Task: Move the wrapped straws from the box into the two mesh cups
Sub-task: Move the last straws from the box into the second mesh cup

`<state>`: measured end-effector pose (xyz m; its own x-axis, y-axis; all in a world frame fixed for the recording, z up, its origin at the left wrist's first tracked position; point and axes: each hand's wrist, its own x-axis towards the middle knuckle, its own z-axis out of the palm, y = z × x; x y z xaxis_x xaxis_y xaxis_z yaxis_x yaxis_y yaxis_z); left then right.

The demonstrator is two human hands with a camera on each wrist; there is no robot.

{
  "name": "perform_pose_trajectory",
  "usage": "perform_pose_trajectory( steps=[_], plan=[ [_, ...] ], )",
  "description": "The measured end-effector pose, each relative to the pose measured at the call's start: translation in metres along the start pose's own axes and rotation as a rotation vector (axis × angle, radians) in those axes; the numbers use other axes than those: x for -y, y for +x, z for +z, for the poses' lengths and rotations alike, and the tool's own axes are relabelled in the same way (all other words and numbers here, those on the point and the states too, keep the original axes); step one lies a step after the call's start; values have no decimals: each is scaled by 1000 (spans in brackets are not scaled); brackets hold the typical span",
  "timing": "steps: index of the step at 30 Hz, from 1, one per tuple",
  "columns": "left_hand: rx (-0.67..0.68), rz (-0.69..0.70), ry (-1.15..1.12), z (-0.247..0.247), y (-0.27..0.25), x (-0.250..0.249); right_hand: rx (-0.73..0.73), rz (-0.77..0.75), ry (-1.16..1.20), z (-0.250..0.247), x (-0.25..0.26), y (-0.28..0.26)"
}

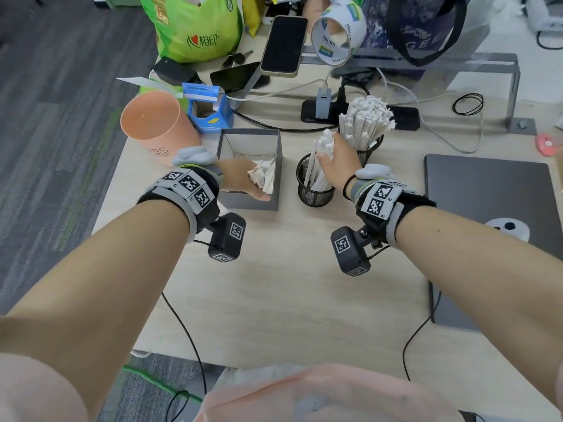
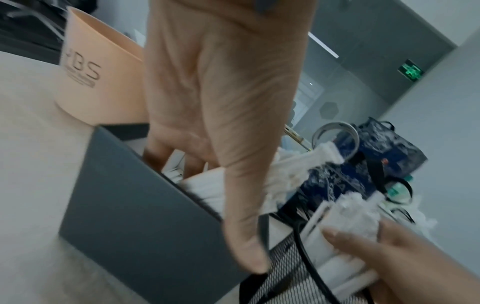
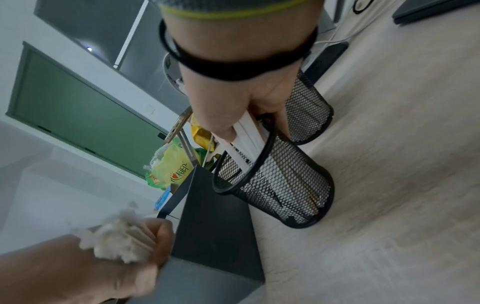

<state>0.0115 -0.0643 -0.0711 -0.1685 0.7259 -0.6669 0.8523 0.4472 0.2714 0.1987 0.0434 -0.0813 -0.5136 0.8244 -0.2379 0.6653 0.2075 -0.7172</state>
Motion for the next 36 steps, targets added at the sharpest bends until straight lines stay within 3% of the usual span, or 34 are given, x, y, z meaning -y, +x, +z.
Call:
perform_pose_trajectory(
  steps=[5,9,12,15,18,23,28,32,36],
  plan=[
    [-224,-59,-10,1,1,2,-7,16,-32,-3,4,-3],
    [-298,-118,58,2,-2,-3,9,17,-63,-9,5,-7],
    [-427,-110,-53,-2,-5,-6,23,17,-67,-11,4,-7],
    [-356,-137,-23,5,-2,-8,52,34,-85,-13,4,-5],
    [-385,-176,-63,7,0,-9,73,38,-110,-15,4,-4],
    [-650,-157,-306,-9,-8,-9,38,36,-88,-16,1,-5],
    [-552,-150,-381,5,-11,-15,101,-14,-44,-6,5,-3],
    [-543,-169,-487,22,1,-14,128,-60,-216,4,8,1],
    [-487,-198,-383,27,9,-15,103,-64,-235,6,9,7]
  ],
)
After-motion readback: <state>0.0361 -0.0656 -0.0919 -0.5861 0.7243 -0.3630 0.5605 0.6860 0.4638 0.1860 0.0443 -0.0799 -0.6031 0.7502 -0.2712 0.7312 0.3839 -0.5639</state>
